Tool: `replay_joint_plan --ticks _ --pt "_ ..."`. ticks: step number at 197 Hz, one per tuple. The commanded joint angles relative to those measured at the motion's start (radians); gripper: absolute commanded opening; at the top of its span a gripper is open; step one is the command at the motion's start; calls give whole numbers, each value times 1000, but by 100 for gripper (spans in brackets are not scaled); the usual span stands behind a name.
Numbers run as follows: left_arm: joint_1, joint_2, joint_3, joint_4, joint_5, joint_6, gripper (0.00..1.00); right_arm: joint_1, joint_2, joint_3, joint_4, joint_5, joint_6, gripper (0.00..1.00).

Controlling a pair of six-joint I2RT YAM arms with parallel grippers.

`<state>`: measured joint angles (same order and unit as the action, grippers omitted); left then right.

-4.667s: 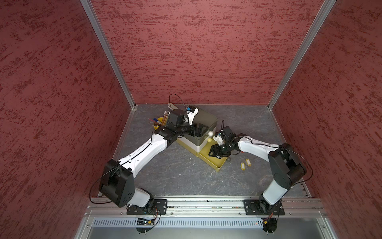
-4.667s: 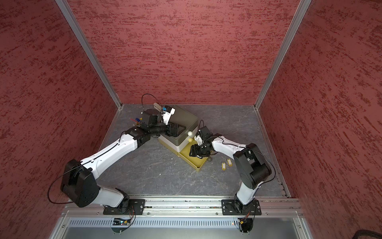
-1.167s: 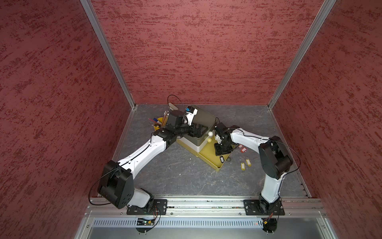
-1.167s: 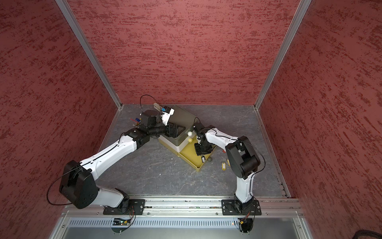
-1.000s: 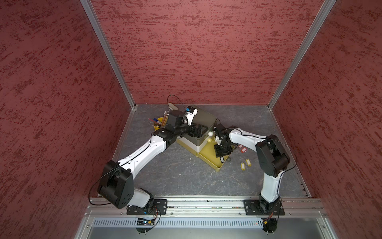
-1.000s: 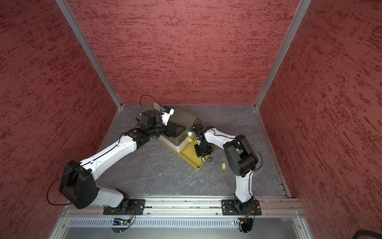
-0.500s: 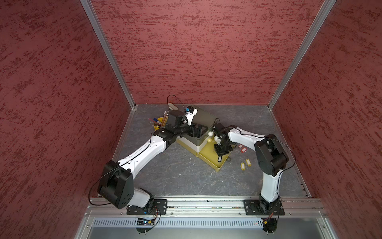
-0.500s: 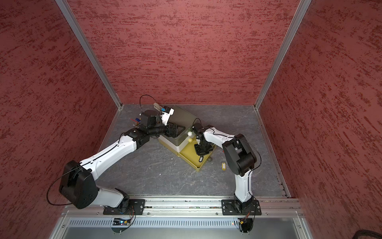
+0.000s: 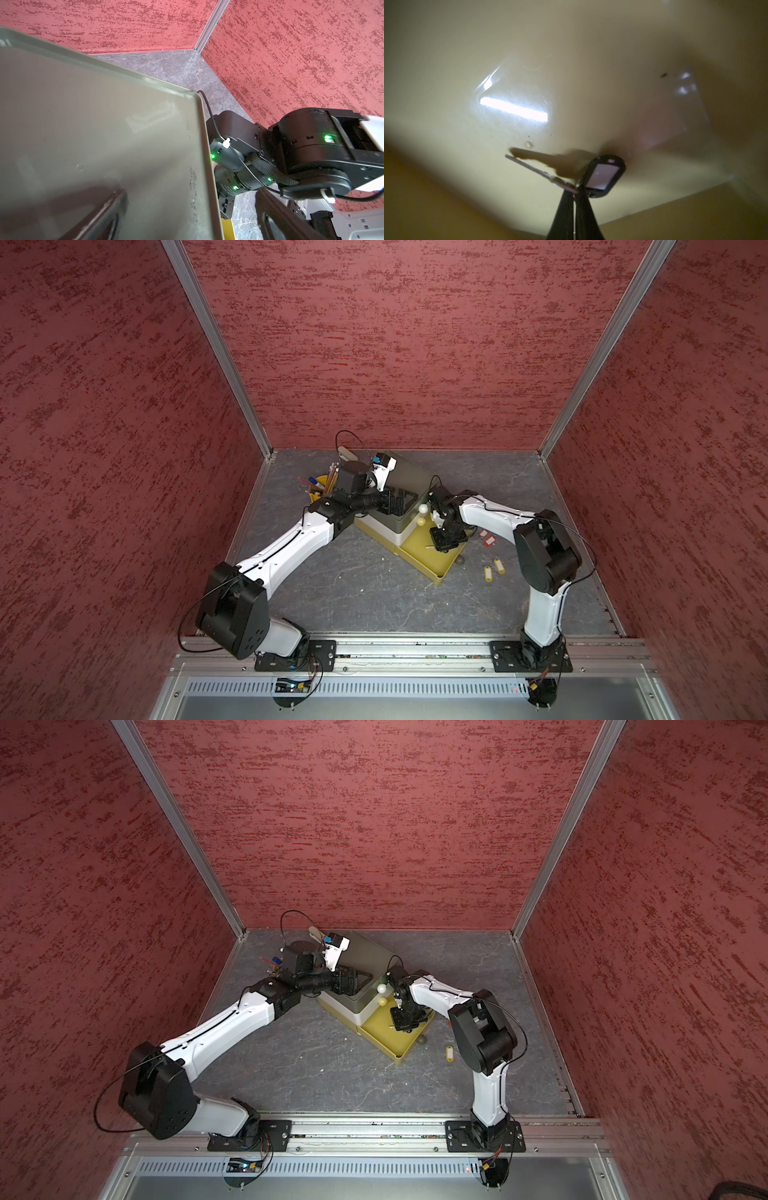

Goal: Take the keys out of the drawer
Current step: Pick up the key from the drawer.

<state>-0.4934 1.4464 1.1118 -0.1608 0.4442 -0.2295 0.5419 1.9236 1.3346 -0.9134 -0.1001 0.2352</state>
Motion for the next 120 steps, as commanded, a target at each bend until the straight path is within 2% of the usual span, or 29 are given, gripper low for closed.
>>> replay_joint_plan --ticks 1,120 --pt "12 68 -66 -269 -24 -59 100 3 -62 -5 24 39 25 0" --pt "12 69 -49 -280 -14 -40 100 -2 -185 7 16 34 88 0"
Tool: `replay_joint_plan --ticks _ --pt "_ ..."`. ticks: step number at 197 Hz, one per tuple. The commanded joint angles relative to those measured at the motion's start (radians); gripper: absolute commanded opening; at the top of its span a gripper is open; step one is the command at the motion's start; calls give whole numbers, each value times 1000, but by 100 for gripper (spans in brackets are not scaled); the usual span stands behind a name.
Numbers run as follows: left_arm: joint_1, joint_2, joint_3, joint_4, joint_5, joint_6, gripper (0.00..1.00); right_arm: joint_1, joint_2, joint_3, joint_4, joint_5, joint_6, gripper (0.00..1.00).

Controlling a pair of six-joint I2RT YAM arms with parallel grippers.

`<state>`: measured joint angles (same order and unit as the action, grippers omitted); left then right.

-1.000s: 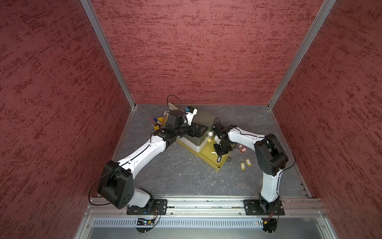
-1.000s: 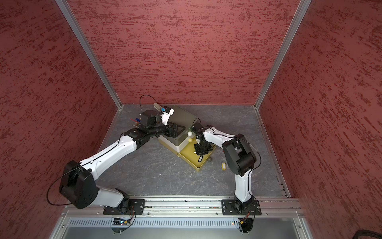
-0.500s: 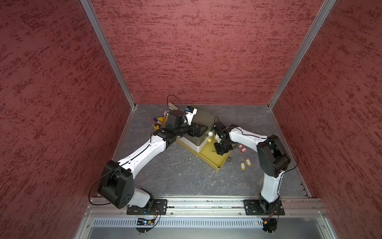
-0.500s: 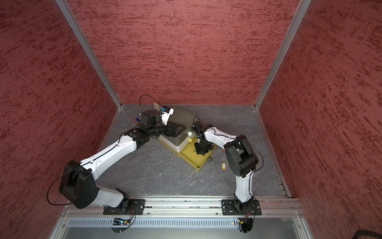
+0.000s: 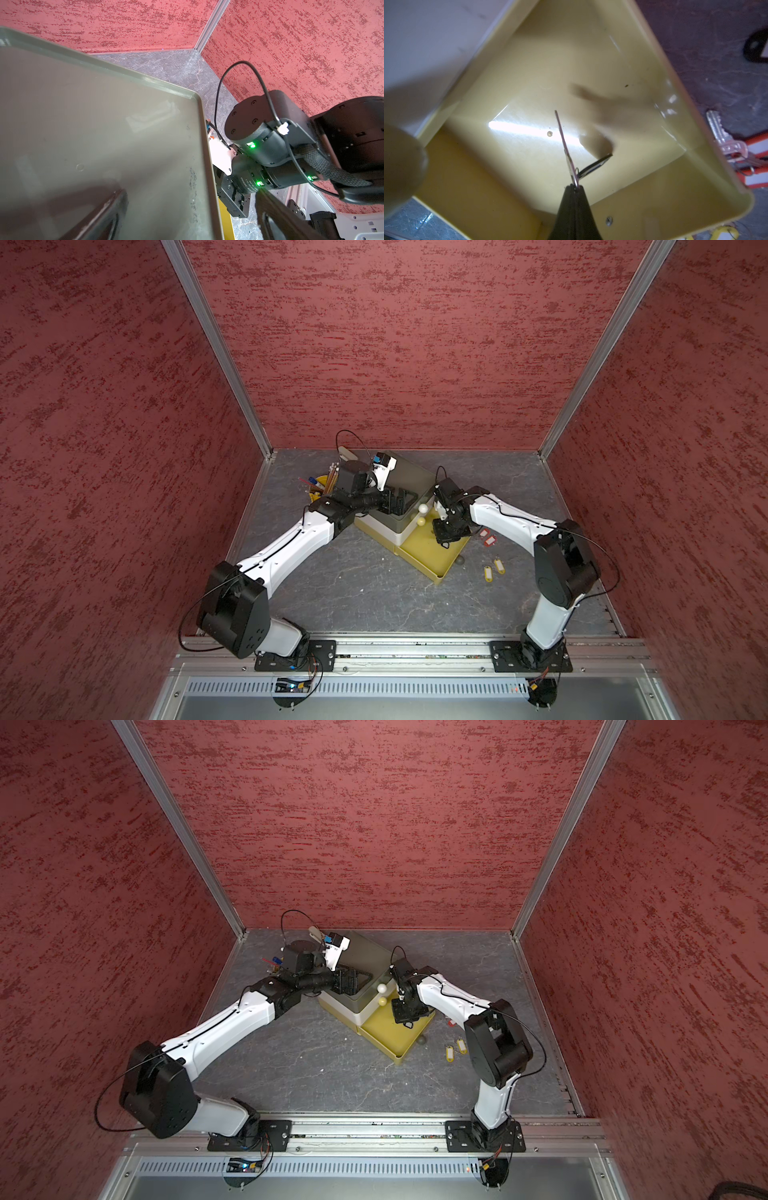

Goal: Take the keys out of the drawer
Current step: Pick up the key from the drawer.

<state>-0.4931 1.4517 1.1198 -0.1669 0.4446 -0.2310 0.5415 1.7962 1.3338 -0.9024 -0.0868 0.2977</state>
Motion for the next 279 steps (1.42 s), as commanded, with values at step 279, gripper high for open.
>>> replay_joint_plan --ticks 279 --pt "-22 58 -20 -271 -10 -55 100 -50 -369 44 -92 51 110 0"
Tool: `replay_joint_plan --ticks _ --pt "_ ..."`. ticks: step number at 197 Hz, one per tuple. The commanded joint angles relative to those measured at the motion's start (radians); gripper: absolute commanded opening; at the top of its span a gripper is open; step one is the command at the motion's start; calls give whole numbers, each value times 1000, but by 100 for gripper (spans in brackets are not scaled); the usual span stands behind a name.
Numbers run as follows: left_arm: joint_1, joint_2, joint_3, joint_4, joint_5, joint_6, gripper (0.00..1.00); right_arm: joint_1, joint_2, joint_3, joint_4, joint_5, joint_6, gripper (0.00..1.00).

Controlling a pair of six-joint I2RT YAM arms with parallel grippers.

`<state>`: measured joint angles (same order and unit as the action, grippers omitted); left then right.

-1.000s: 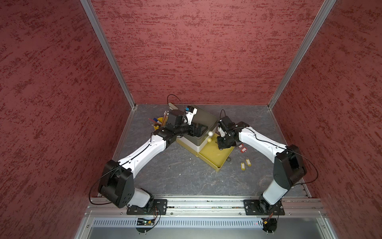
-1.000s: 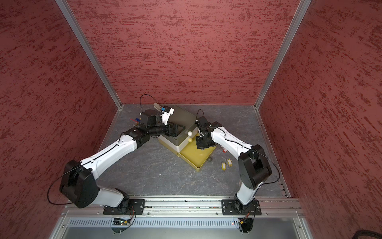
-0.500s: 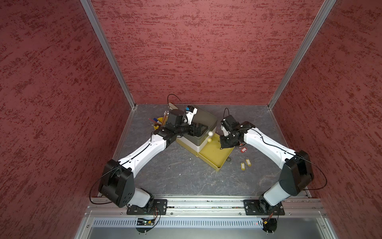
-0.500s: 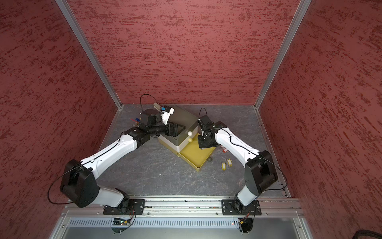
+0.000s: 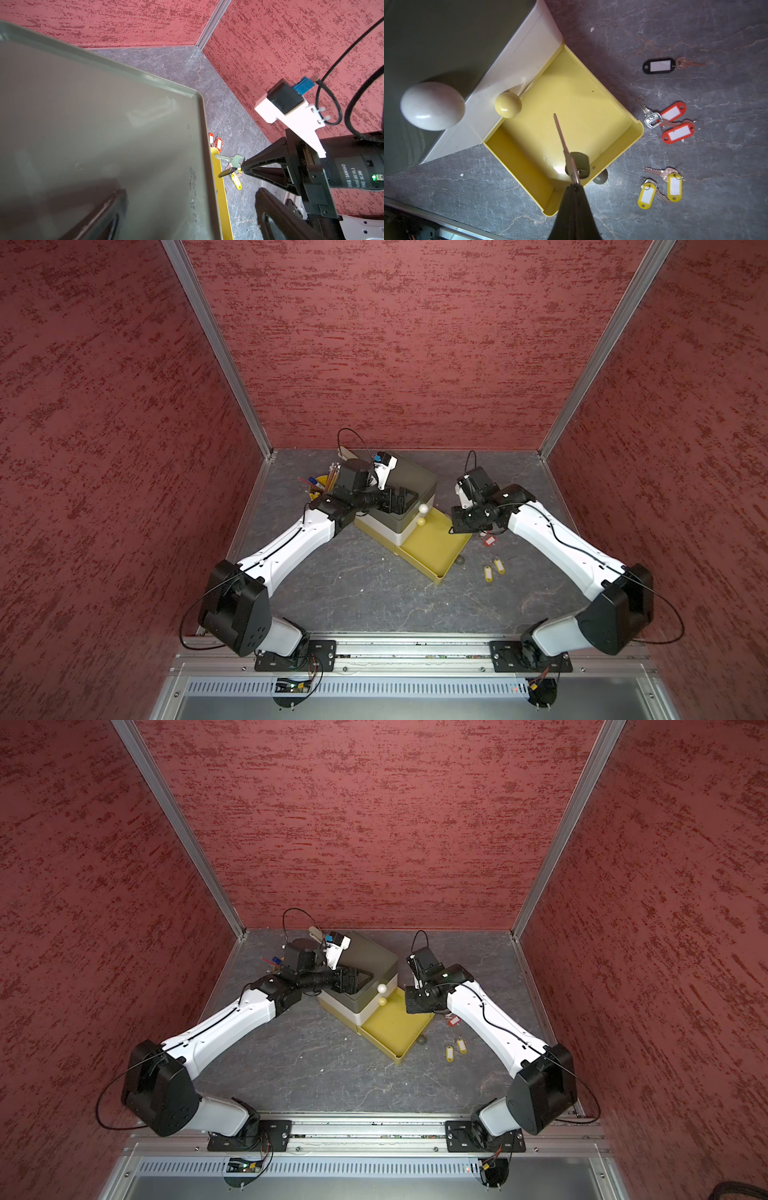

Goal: Take the keys out of the drawer
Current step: Pick up the key from the drawer.

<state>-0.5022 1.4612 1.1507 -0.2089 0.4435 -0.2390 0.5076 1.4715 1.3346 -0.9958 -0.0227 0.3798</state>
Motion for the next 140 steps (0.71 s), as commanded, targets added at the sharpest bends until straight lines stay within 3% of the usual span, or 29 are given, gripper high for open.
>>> replay_joint_plan --ticks 1,76,140 --pt "-13 48 -51 -229 -9 -46 100 -16 -45 44 2 -14 28 0" --pt "-16 33 -66 -234 -5 -37 100 -96 -65 61 107 -97 149 0" --pt "-16 13 -74 -243 11 -32 100 -222 -57 48 202 -100 353 0"
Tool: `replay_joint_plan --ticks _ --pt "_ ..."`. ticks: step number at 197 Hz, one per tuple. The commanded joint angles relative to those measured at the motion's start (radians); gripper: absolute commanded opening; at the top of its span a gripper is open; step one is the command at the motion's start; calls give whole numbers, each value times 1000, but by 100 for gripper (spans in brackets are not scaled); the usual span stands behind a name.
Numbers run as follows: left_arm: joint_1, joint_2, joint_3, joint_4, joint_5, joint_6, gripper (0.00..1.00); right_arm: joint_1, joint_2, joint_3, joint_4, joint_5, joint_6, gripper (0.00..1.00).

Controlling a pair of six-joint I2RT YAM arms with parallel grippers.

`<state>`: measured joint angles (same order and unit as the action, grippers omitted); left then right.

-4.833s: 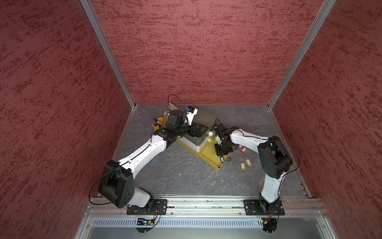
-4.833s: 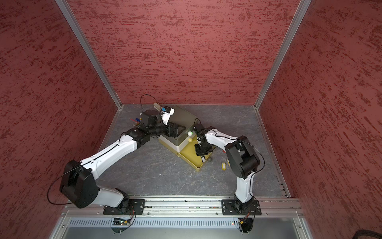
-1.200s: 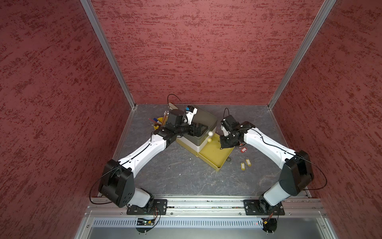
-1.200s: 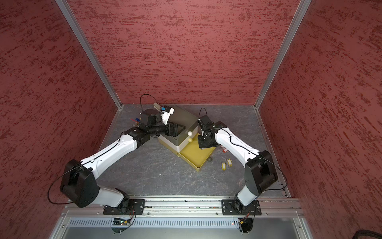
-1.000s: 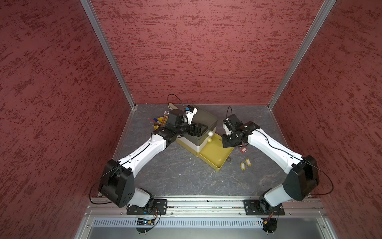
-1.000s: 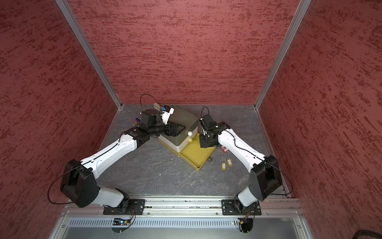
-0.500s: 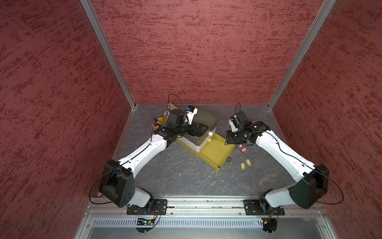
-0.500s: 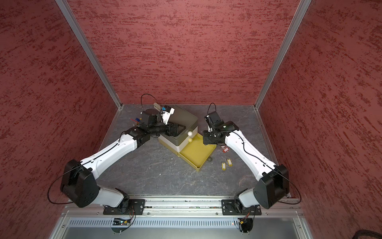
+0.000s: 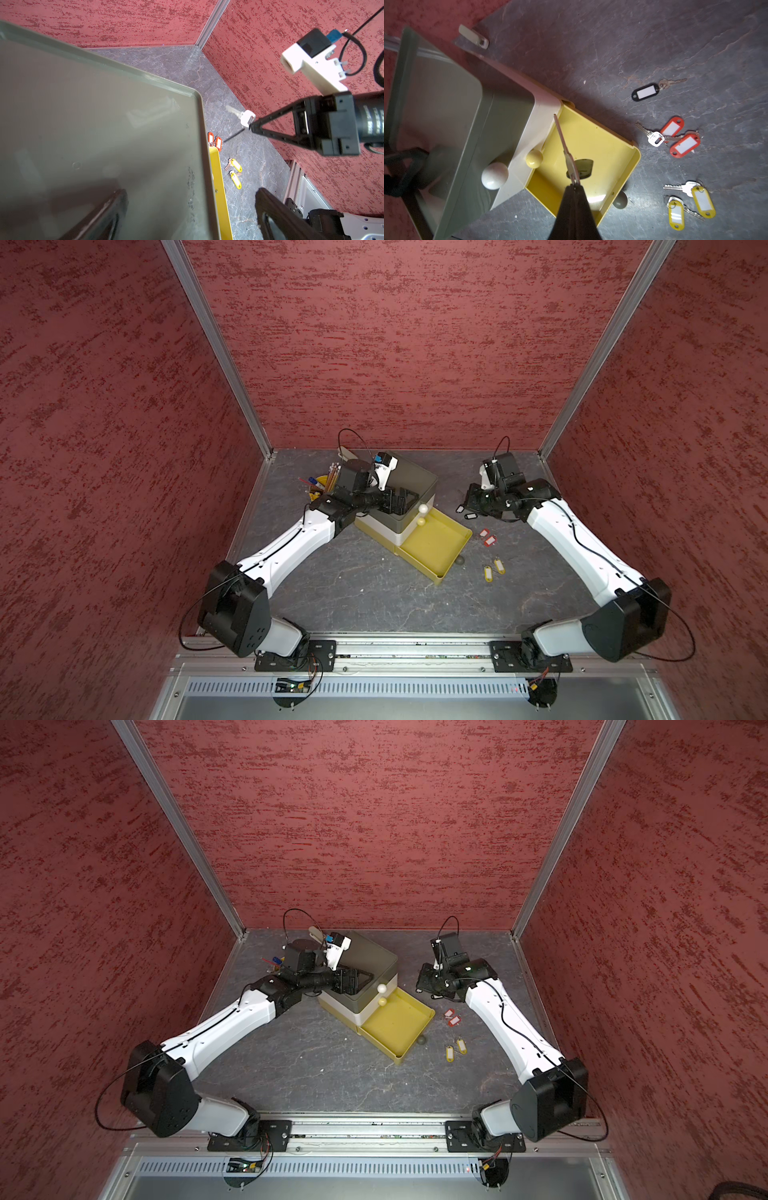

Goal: Take the keys out of the drawer
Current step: Pick up the key from the drawer, then place the key at the center of the board.

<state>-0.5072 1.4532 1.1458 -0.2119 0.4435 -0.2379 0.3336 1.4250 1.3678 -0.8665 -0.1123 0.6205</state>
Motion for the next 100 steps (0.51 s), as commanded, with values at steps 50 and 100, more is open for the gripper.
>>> replay_joint_plan --ticks 50,100 --pt "-13 22 -72 -224 13 -44 100 -146 26 -3 191 -105 230 0" --pt "-23 37 -52 -221 -3 -47 100 -230 135 -52 314 -200 320 0"
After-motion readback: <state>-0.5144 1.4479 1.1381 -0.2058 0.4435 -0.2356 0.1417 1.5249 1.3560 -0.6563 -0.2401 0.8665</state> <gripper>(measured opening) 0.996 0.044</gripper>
